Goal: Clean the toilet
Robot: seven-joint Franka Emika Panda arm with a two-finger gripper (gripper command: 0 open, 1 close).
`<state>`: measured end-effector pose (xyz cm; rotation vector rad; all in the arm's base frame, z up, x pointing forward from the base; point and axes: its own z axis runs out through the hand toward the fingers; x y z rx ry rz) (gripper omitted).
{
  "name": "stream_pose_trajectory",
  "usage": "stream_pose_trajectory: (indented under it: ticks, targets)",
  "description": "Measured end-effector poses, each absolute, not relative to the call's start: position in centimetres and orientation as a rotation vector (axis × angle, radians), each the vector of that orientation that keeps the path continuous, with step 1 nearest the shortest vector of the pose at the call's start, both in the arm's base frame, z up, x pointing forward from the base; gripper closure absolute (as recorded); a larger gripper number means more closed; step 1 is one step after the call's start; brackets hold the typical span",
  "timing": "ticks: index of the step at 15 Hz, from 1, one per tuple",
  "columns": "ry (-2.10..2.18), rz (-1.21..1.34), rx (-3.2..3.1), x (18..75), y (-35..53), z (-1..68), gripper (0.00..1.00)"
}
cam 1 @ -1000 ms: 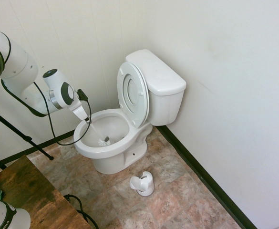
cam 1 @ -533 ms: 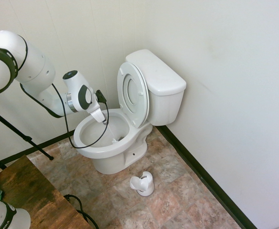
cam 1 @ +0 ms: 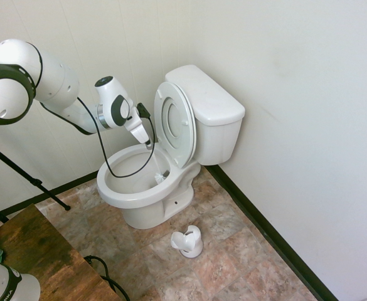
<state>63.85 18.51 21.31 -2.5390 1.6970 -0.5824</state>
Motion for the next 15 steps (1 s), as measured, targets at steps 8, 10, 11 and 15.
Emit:
stream_pose_trajectory:
  ticks: [8,10,11,15]
  targets:
    - [1.517,-0.59,-2.622,61.3,28.7,22.3,1.0]
    - [1.477,-0.587,-2.637,58.5,29.2,24.8,1.0]
    - [1.457,-0.597,-2.638,57.1,29.3,26.4,1.0]
    - [1.4,-0.679,-2.628,50.6,29.1,32.0,1.0]
